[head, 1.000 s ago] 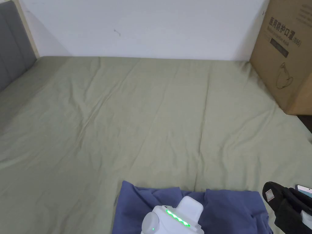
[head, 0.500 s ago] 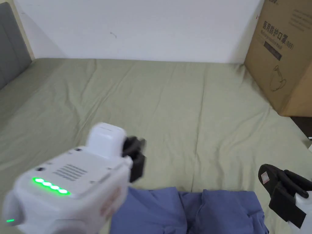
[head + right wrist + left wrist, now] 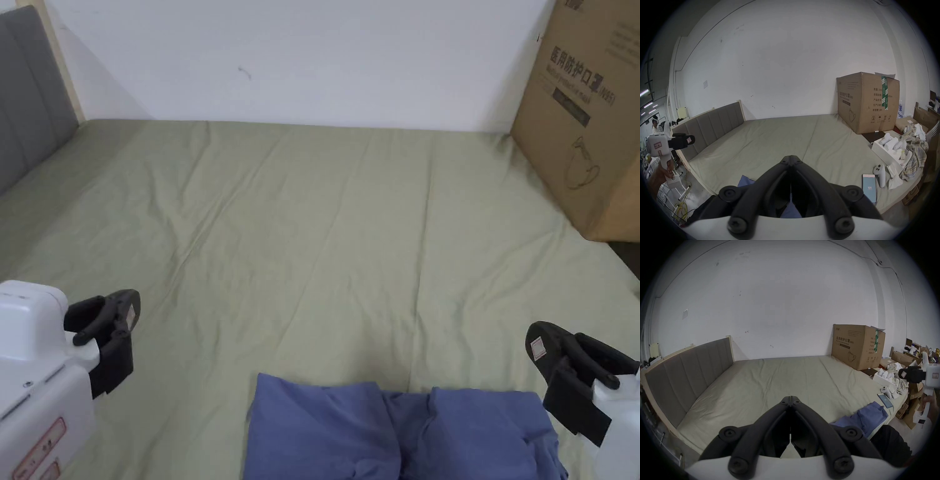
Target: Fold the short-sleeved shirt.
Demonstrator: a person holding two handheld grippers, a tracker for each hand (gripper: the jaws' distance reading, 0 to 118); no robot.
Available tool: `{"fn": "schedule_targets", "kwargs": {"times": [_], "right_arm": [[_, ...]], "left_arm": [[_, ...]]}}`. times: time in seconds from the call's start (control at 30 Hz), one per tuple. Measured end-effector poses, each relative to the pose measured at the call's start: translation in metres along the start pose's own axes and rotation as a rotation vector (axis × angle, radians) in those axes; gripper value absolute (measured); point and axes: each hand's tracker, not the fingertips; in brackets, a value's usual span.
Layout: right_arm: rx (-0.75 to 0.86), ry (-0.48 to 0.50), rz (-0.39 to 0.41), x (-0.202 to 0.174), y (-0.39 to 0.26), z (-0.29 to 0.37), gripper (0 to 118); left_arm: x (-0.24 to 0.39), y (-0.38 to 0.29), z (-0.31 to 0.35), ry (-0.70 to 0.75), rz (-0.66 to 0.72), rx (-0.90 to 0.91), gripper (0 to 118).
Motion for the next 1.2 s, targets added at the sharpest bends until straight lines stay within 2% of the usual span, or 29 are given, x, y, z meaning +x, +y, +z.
{"fn": "schedule_targets", "kwargs": {"times": [0.2,0.3,0.33,0.37,0.4,0.43,0.5,0.57,0.7,0.77,0.8,0.83,0.87,0.9,0.93,1.0,1.03,1.2], "right_arm": [[-0.006,0.007,0.005,-0.002,0.002,0.0,0],[-0.02,0.025,-0.031,0.0,0.002,0.0,0],[-0.023,0.032,-0.035,0.0,0.002,-0.001,0],[-0.025,0.032,-0.036,0.0,0.001,-0.001,0],[-0.029,0.034,-0.036,-0.001,0.0,-0.002,0],[-0.034,0.039,-0.035,-0.002,0.0,-0.002,0],[-0.038,0.048,-0.039,-0.003,-0.002,-0.001,0],[-0.044,0.058,-0.044,-0.004,-0.002,0.0,0],[-0.055,0.064,-0.034,-0.005,-0.004,0.001,0],[-0.064,0.063,-0.032,-0.005,-0.005,0.0,0],[-0.072,0.064,-0.036,-0.005,-0.006,0.0,0],[-0.075,0.065,-0.04,-0.004,-0.007,0.0,0],[-0.076,0.065,-0.042,-0.003,-0.008,0.0,0],[-0.078,0.061,-0.043,-0.002,-0.008,0.001,0],[-0.081,0.059,-0.043,-0.001,-0.009,0.001,0],[-0.088,0.061,-0.048,0.002,-0.01,0.004,0],[-0.091,0.061,-0.045,0.002,-0.011,0.004,0],[-0.1,0.051,-0.041,0.004,-0.013,0.004,0]], "left_arm": [[0.001,-0.005,-0.014,-0.1,0.078,-0.046,0],[-0.016,-0.013,-0.049,-0.249,0.274,-0.197,1],[-0.023,-0.023,-0.066,-0.331,0.367,-0.276,15],[-0.029,-0.036,-0.086,-0.409,0.454,-0.352,48],[-0.031,-0.053,-0.105,-0.465,0.521,-0.445,87],[-0.031,-0.072,-0.119,-0.5,0.578,-0.512,92],[-0.023,-0.098,-0.141,-0.552,0.691,-0.648,90],[-0.011,-0.118,-0.157,-0.461,0.686,-0.761,90],[0.018,-0.135,-0.168,-0.473,0.631,-0.76,89],[0.018,-0.152,-0.177,-0.499,0.733,-0.791,84],[0.024,-0.157,-0.178,-0.539,0.793,-0.8,71],[0.03,-0.16,-0.178,-0.521,0.809,-0.801,49],[0.039,-0.15,-0.176,-0.502,0.777,-0.801,21],[0.043,-0.15,-0.175,-0.454,0.703,-0.806,14],[0.043,-0.152,-0.173,-0.424,0.667,-0.796,14],[0.022,-0.165,-0.181,-0.489,0.771,-0.766,13],[0.017,-0.166,-0.181,-0.475,0.782,-0.779,13],[0.004,-0.147,-0.168,-0.457,0.742,-0.757,12]]}}
